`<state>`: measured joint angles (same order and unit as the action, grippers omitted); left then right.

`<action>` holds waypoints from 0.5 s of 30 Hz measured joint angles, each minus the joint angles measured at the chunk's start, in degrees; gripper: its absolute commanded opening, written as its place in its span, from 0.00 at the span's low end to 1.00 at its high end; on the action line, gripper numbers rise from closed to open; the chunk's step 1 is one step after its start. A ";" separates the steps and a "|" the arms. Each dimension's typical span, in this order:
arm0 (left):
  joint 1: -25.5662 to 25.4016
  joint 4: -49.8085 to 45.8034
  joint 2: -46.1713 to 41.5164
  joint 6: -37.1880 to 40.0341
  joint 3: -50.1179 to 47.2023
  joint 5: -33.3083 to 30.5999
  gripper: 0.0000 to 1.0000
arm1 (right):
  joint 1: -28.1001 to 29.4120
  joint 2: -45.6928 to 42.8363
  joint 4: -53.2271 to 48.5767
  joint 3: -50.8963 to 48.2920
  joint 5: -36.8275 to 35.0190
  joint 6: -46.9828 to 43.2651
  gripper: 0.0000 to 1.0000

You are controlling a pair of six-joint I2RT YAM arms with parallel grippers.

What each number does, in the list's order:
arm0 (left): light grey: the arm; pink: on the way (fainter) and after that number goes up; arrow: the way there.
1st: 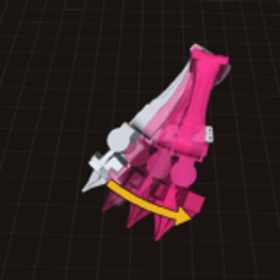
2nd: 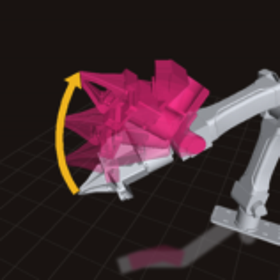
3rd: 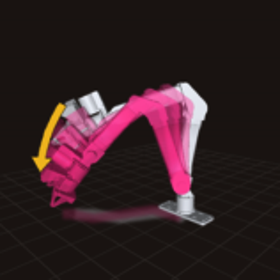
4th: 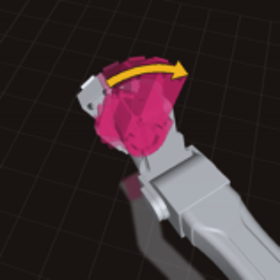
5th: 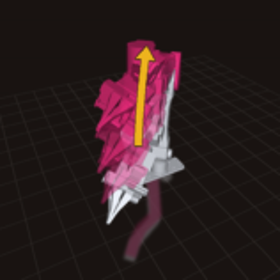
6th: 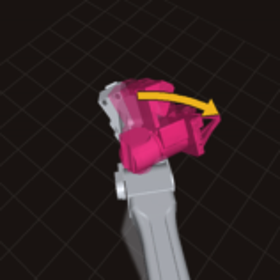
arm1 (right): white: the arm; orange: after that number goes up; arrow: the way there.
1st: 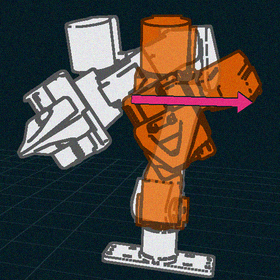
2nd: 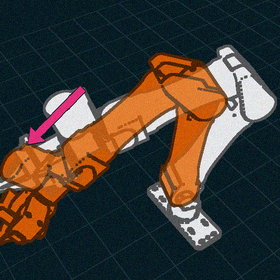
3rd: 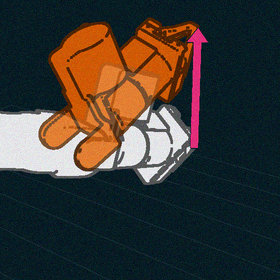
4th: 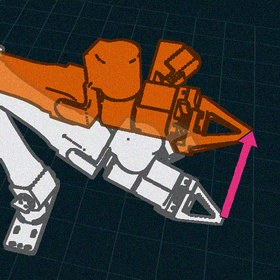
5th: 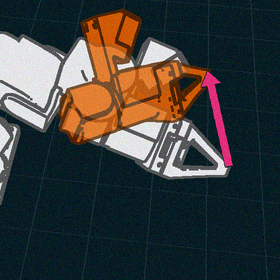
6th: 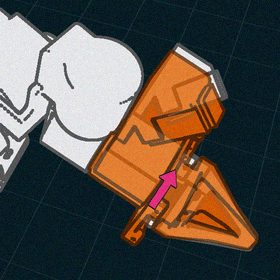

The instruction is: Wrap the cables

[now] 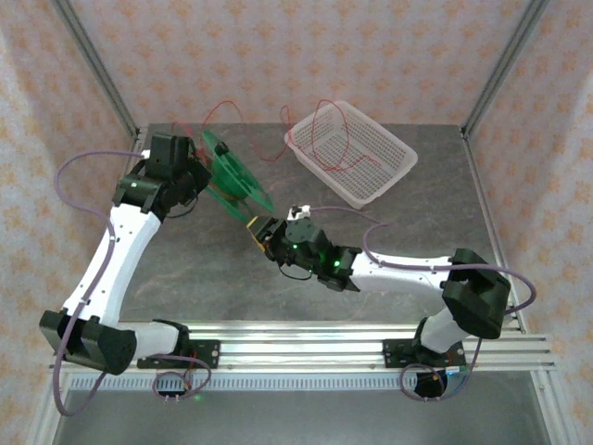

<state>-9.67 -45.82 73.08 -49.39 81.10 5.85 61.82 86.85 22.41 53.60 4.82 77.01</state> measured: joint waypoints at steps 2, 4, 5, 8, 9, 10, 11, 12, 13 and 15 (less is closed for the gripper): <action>-0.52 -0.28 0.85 2.95 2.78 0.28 0.00 | -0.92 -0.61 -1.01 0.44 1.55 -2.12 0.59; -1.57 -1.64 1.22 6.23 5.55 -0.57 0.00 | -1.77 -1.68 -2.08 0.55 3.04 -4.72 0.70; -2.21 -2.36 1.22 7.96 6.67 -1.25 0.00 | -2.19 -2.51 -2.86 0.55 3.82 -5.84 0.75; -3.67 -4.52 1.20 12.35 9.05 -2.78 0.00 | -2.64 -6.12 -6.23 0.61 6.56 -11.54 0.87; -4.02 -5.01 1.20 13.99 9.51 -3.17 0.00 | -2.69 -8.00 -7.80 0.66 7.41 -13.73 0.89; -4.26 -5.55 1.20 15.74 9.81 -3.61 0.00 | -2.69 -10.16 -9.62 0.81 8.09 -16.02 0.91; -4.42 -6.01 1.20 17.09 9.94 -3.78 0.00 | -2.69 -12.09 -11.58 1.14 8.57 -18.01 0.93; -4.59 -6.51 1.20 18.84 9.94 -3.78 0.00 | -2.80 -14.49 -14.01 1.70 8.85 -20.28 0.97; -4.63 -6.93 1.20 20.57 9.94 -3.69 0.00 | -2.91 -16.74 -16.20 2.43 9.01 -22.36 1.00; -4.98 -7.28 1.11 23.08 9.73 -3.32 0.00 | -3.56 -21.14 -20.81 4.37 8.63 -26.14 1.00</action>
<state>-14.66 -53.10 74.19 -26.30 90.83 2.52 58.26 65.71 1.61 57.98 13.45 50.87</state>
